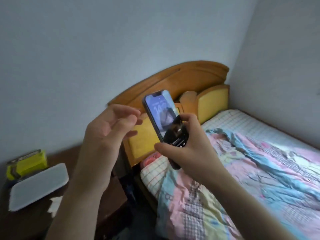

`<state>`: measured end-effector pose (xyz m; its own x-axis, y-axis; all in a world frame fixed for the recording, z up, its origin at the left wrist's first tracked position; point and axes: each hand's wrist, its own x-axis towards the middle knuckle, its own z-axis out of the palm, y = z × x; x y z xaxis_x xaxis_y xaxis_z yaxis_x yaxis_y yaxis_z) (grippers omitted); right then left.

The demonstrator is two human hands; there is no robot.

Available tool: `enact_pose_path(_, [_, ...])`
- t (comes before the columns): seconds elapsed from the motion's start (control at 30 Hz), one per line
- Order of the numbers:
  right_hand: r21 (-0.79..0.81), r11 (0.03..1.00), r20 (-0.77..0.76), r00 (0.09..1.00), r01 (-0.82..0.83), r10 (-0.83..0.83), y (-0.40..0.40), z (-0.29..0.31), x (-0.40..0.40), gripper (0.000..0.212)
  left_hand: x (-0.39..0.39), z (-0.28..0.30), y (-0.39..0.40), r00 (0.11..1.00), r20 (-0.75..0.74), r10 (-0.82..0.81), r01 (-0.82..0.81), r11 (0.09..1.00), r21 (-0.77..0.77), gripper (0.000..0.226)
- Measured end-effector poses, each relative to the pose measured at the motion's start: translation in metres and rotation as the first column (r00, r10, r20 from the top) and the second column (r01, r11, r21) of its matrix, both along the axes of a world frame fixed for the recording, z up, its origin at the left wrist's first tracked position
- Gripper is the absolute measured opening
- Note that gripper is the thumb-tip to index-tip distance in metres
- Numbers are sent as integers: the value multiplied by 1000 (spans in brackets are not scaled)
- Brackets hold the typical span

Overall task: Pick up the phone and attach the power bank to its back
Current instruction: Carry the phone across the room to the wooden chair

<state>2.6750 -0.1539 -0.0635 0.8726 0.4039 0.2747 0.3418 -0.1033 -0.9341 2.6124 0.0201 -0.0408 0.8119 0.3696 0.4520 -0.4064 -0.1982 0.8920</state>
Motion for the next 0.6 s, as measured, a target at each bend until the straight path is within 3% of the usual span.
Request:
enact_pose_path(0.23, [4, 953, 15, 953, 302, -302, -110, 11, -66, 53, -6, -4, -106, 965, 6, -261, 261, 964, -57, 13])
enact_pose_path(0.4, [-22, 838, 64, 837, 546, -544, -194, 24, -111, 54, -18, 24, -189, 886, 24, -464, 463, 886, 25, 13])
enact_pose_path(0.6, [-10, 694, 113, 690, 720, -715, -305, 28, -193, 52, -62, 33, -320, 736, 12, -677, 675, 736, 58, 10])
